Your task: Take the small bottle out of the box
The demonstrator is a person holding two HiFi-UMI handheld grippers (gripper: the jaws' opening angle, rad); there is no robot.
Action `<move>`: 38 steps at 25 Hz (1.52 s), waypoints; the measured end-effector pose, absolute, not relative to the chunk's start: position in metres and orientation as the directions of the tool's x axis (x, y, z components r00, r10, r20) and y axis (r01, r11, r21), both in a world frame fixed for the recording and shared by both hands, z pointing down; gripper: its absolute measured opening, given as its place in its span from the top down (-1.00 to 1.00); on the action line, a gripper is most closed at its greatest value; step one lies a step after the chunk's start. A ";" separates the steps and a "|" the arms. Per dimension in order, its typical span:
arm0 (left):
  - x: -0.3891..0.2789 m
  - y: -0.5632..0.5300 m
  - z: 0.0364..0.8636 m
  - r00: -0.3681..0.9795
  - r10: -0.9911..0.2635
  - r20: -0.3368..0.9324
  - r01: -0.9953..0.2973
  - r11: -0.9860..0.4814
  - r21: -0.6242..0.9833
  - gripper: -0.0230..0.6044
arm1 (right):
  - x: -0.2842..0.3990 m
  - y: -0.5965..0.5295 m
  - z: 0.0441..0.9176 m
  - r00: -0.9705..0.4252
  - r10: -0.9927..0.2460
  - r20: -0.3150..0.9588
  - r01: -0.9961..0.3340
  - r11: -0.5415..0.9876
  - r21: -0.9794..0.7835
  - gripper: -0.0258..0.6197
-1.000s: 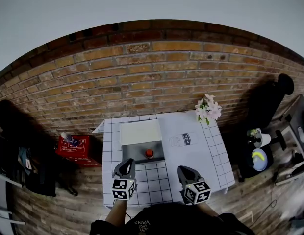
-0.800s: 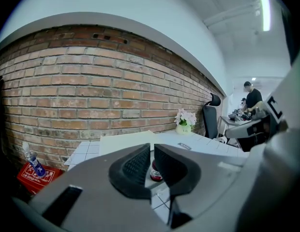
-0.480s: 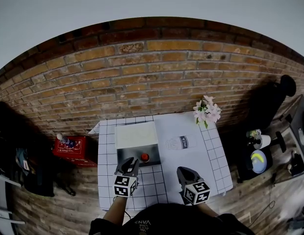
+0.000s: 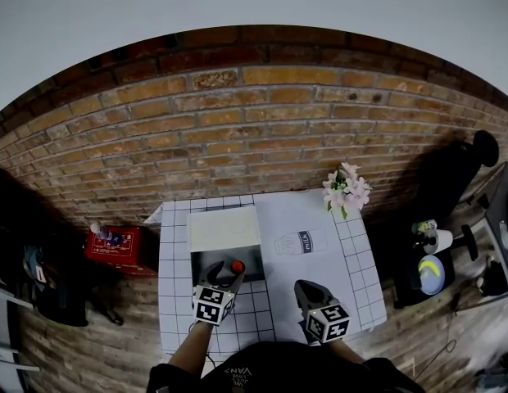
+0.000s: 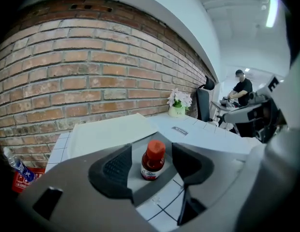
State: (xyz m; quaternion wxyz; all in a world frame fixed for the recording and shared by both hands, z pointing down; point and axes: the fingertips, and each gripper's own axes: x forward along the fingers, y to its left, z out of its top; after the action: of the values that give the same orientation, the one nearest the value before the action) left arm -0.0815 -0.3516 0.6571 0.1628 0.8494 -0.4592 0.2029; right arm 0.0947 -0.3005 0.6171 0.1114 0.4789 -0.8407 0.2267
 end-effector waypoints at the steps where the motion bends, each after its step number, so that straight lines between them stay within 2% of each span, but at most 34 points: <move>1: -0.079 -0.353 0.662 0.496 -0.701 0.512 -0.842 -0.532 0.089 0.10 | 0.095 -0.302 0.617 -0.517 -0.754 0.405 -0.855 0.438 -0.277 0.92; 5: -0.070 -0.359 0.677 0.489 -0.652 0.579 -0.830 -0.553 0.079 0.02 | 0.096 -0.307 0.622 -0.520 -0.751 0.408 -0.854 0.433 -0.289 0.92; 17: -0.057 -0.372 0.722 0.445 -0.506 0.739 -0.797 -0.599 0.069 0.02 | 0.103 -0.314 0.633 -0.516 -0.751 0.411 -0.853 0.408 -0.325 0.92; 23: -0.054 -0.375 0.729 0.427 -0.488 0.761 -0.787 -0.615 0.047 0.03 | 0.109 -0.315 0.635 -0.509 -0.756 0.412 -0.857 0.398 -0.328 0.92; 25: -0.056 -0.374 0.728 0.416 -0.486 0.769 -0.789 -0.613 0.041 0.20 | 0.109 -0.314 0.635 -0.508 -0.756 0.412 -0.857 0.398 -0.327 0.92; 34: -0.060 -0.372 0.729 0.408 -0.499 0.765 -0.801 -0.598 0.038 0.21 | 0.106 -0.312 0.629 -0.510 -0.759 0.405 -0.857 0.407 -0.316 0.92; 38: -0.063 -0.375 0.720 0.412 -0.547 0.729 -0.811 -0.585 0.018 0.21 | 0.106 -0.308 0.626 -0.509 -0.760 0.404 -0.858 0.409 -0.311 0.92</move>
State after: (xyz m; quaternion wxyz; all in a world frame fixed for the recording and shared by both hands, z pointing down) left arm -0.0629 -0.3750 0.7197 0.1883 0.8188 -0.4146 0.3497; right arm 0.1059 -0.3085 0.6258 0.0998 0.4853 -0.8335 0.2446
